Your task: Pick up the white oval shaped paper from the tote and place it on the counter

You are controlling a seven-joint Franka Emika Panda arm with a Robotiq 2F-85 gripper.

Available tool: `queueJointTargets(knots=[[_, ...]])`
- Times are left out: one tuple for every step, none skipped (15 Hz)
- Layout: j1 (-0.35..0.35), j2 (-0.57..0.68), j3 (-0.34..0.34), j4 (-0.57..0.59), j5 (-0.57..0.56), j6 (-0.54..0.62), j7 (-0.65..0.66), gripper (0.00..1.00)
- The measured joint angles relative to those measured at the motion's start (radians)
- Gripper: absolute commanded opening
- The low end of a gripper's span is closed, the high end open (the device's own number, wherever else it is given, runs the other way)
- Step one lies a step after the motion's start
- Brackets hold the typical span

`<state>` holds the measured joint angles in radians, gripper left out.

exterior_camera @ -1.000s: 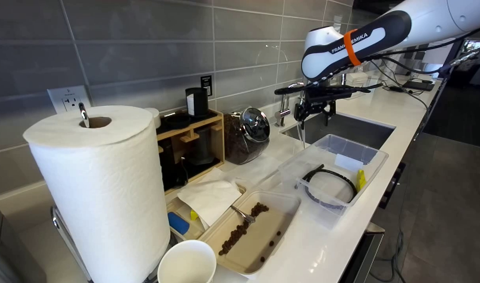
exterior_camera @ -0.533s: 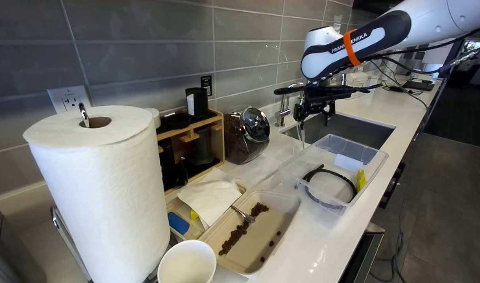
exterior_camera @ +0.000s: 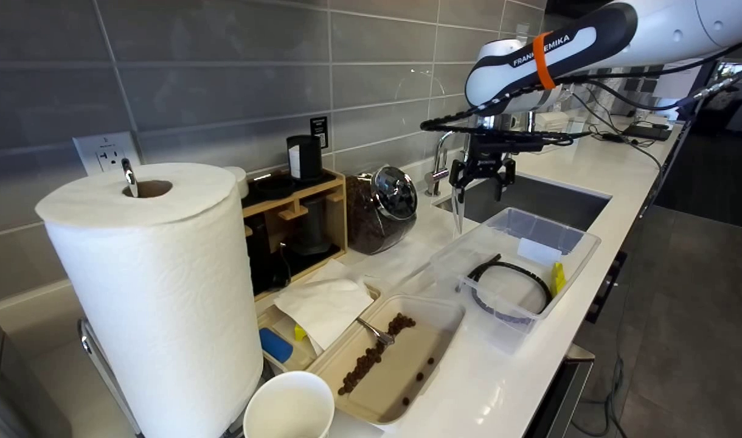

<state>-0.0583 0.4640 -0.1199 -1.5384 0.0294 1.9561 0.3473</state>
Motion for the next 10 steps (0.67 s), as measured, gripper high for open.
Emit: queueJointTargets(knots=[[-0.002,-0.001,0.002,0.0,0.004,0.017,-0.003,1.0],[-0.001,-0.002,0.0,-0.005,-0.002,0.056,0.007,1.0],[-0.007,-0.001,0.006,-0.005,0.031,0.045,-0.008,1.0],[-0.017,-0.002,0.016,-0.002,0.069,0.017,-0.03,1.0],[-0.021,-0.002,0.017,-0.001,0.077,0.01,-0.035,1.0],[-0.025,-0.002,0.017,-0.001,0.079,0.006,-0.035,1.0],[-0.026,-0.002,0.015,-0.001,0.077,0.005,-0.035,1.0],[-0.028,-0.003,0.011,-0.002,0.077,0.005,-0.035,1.0],[-0.03,-0.005,0.007,-0.002,0.077,0.005,-0.035,1.0],[-0.032,-0.008,0.004,-0.003,0.077,0.007,-0.035,1.0]])
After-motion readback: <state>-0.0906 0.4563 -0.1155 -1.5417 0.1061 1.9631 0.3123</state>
